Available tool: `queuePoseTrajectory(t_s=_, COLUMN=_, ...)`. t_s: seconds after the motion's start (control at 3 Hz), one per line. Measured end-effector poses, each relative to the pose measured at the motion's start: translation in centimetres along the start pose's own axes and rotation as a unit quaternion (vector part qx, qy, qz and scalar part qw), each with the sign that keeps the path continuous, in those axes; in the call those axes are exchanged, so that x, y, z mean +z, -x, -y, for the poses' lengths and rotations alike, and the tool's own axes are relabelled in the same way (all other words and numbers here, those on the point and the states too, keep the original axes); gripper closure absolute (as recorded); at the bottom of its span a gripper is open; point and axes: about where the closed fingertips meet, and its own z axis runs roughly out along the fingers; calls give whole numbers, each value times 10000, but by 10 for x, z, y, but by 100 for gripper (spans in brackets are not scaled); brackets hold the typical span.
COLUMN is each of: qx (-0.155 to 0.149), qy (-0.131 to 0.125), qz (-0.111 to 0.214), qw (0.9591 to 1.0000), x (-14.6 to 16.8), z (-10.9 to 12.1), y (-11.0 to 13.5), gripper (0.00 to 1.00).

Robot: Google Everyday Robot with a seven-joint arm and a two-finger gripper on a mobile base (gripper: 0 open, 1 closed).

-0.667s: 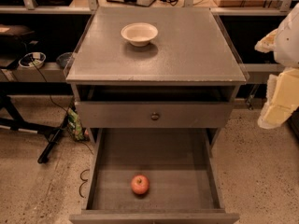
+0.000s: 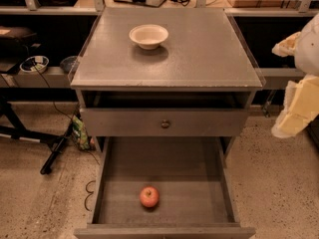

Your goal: Pick apple from middle drawer and place on counter

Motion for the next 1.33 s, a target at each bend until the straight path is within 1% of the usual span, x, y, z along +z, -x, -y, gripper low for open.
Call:
queuePoseTrajectory(t_s=0.33, qx=46, qy=17, qz=680, qw=9977, x=11, z=0, y=7, gripper=0)
queuePoseTrajectory(t_s=0.67, qx=23, qy=142, qz=1255, qw=9920, x=23, z=-1, y=12, gripper=0)
queuePoseTrajectory(t_s=1.0, qx=46, qy=335, qz=1442, qw=9890, x=53, z=-4, y=25, gripper=0)
queuePoseTrajectory(t_s=1.33, qx=41, qy=533, qz=1342, qw=9895, x=78, z=-5, y=31, gripper=0)
